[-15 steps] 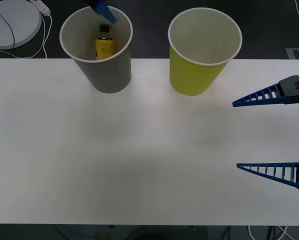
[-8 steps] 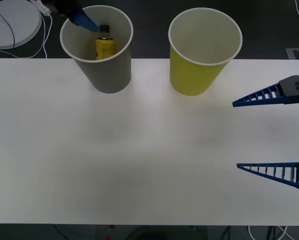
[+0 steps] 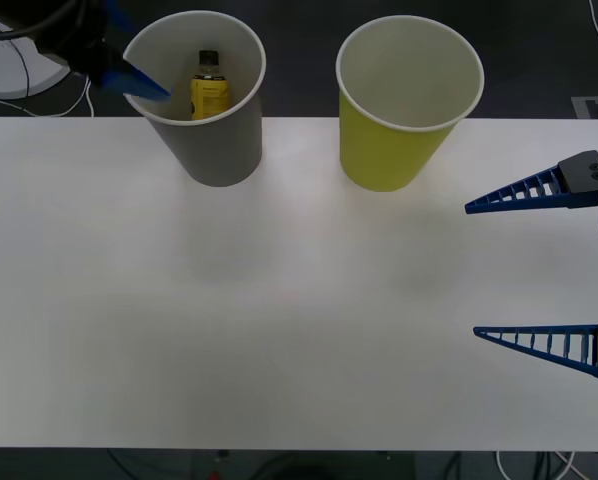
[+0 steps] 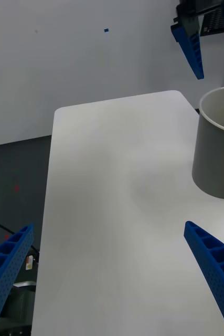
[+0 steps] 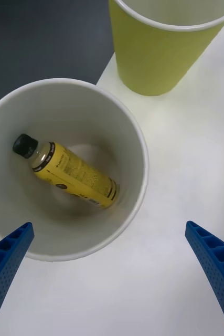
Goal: Put the can into the green bin and the plastic bottle into the gray bin
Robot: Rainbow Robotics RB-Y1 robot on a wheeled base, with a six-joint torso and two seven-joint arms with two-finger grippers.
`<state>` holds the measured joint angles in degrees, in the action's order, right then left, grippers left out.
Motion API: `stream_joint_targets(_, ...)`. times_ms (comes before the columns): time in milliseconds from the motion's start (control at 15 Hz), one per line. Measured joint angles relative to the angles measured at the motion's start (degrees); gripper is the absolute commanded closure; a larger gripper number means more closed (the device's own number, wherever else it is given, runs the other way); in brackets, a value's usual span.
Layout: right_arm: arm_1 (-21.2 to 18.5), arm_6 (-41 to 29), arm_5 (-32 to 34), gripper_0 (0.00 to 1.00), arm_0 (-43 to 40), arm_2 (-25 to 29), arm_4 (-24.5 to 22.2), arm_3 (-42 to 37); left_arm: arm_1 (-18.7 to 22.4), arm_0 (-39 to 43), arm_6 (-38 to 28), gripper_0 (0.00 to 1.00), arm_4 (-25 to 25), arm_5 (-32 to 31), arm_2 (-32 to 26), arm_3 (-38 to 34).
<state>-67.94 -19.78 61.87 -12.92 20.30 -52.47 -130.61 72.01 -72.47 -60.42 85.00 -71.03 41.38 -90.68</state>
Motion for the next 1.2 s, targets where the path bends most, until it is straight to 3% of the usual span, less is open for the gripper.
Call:
stream_joint_targets(467, 0.0, 0.0, 0.0, 0.0, 0.0, 0.0, 0.0, 0.0, 5.9, 5.4, 13.7, 0.0, -15.4, 3.3, -0.1, 0.4)
stream_joint_targets(733, 0.0, 0.0, 0.0, 0.0, 0.0, 0.0, 0.0, 0.0, 7.3, 8.7, 24.1, 0.0, -23.8, 3.4, -0.1, 3.1)
stream_joint_targets(1000, 0.0, 0.0, 0.0, 0.0, 0.0, 0.0, 0.0, 0.0, 6.2, 12.2, 29.5, 0.0, -26.2, 3.4, -2.0, 4.9)
stream_joint_targets(1200, 0.0, 0.0, 0.0, 0.0, 0.0, 0.0, 0.0, 0.0, 2.2, 16.7, 29.2, 0.0, -22.1, 3.4, -8.1, 5.0)
